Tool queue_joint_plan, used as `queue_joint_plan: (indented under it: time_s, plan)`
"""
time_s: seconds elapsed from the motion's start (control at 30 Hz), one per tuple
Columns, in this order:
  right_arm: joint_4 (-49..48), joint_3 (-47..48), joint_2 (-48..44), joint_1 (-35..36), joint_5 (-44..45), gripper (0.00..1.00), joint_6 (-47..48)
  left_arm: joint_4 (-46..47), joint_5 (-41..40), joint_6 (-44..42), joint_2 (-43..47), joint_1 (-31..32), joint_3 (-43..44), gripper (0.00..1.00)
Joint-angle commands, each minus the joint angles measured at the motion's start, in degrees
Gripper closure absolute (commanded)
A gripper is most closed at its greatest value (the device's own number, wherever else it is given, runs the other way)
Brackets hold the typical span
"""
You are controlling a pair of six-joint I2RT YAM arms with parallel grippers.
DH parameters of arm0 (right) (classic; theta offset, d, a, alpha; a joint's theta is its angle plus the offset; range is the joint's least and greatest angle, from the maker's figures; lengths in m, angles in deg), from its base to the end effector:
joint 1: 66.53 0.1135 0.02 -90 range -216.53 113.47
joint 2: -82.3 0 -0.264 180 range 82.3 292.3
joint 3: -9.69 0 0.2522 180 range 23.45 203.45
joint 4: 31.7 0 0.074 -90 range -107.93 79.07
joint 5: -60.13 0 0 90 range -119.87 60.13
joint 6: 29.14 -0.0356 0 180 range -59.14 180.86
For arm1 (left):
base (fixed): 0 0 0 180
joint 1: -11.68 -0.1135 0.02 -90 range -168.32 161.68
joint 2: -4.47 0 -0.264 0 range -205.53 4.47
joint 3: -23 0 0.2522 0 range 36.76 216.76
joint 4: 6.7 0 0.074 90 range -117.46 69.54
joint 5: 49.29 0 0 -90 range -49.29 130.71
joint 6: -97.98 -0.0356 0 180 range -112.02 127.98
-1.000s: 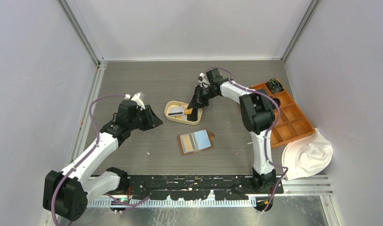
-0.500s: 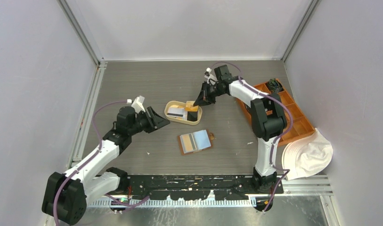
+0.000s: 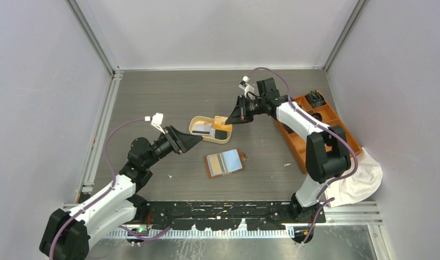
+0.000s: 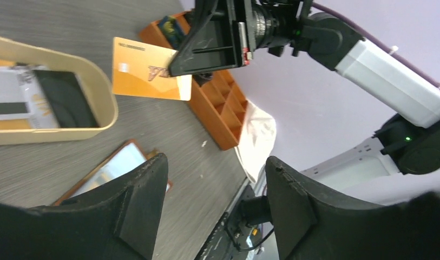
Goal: Put the credit cards into the card holder
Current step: Pick up the credit card from the storage box, then insert the credit card into the card holder.
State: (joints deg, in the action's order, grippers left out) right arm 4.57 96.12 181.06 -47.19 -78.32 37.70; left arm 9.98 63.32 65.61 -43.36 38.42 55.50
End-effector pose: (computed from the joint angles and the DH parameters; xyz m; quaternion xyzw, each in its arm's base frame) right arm 0.3414 0.1481 0.2473 -0.1165 0.8574 0.4746 0.1613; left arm 0.1660 -0.0990 0.2450 -0.0473 0.6978 -0.5726 0.4278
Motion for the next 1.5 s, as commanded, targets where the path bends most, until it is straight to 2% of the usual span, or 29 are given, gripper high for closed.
queue_joint_plan:
  time_s: [0.0, 0.2, 0.4, 0.5, 0.67, 0.83, 0.9, 1.03, 1.23, 1.47]
  plan:
    - [-11.4, -3.2, -6.4, -0.1, -6.2, 0.99, -3.5, 13.1, -4.9, -0.2, 0.7, 5.1, -0.9, 0.33]
    - [-17.1, -7.8, -13.0, -0.1, -7.0, 0.99, -6.4, 23.0, -12.2, -2.9, -0.5, 14.5, -5.7, 0.27]
    - [-27.4, -14.3, -19.7, 0.0, -8.4, 0.99, -11.0, 25.8, -20.0, -13.2, -1.6, 25.8, -6.3, 0.26]
    - [-35.6, -17.1, -21.2, 0.0, -10.0, 0.99, -17.0, 31.8, -21.7, -16.0, -4.0, 29.0, -7.3, 0.22]
    - [-42.8, -19.2, -22.1, 1.1, -11.3, 0.99, -22.7, 44.1, -24.1, -17.0, -8.7, 30.8, -9.5, 0.18]
    - [-52.2, -21.3, -22.7, 2.6, -12.0, 0.99, -28.9, 49.4, -25.1, -17.8, -10.6, 31.7, -9.5, 0.17]
    - [-55.9, -22.2, -23.1, 2.6, -12.0, 0.99, -30.8, 49.7, -26.1, -18.0, -10.0, 31.8, -9.3, 0.17]
    - [-57.4, -22.5, -23.7, 2.6, -12.1, 0.99, -31.9, 49.6, -28.1, -18.5, -9.1, 31.9, -8.5, 0.19]
    - [-67.3, -24.5, -24.1, 2.8, -12.7, 0.99, -38.1, 47.6, -33.6, -17.6, -9.1, 31.9, -7.6, 0.24]
    - [-68.9, -24.9, -23.9, 5.2, -13.2, 0.99, -37.9, 47.7, -36.7, -17.3, -10.1, 31.9, -4.0, 0.31]
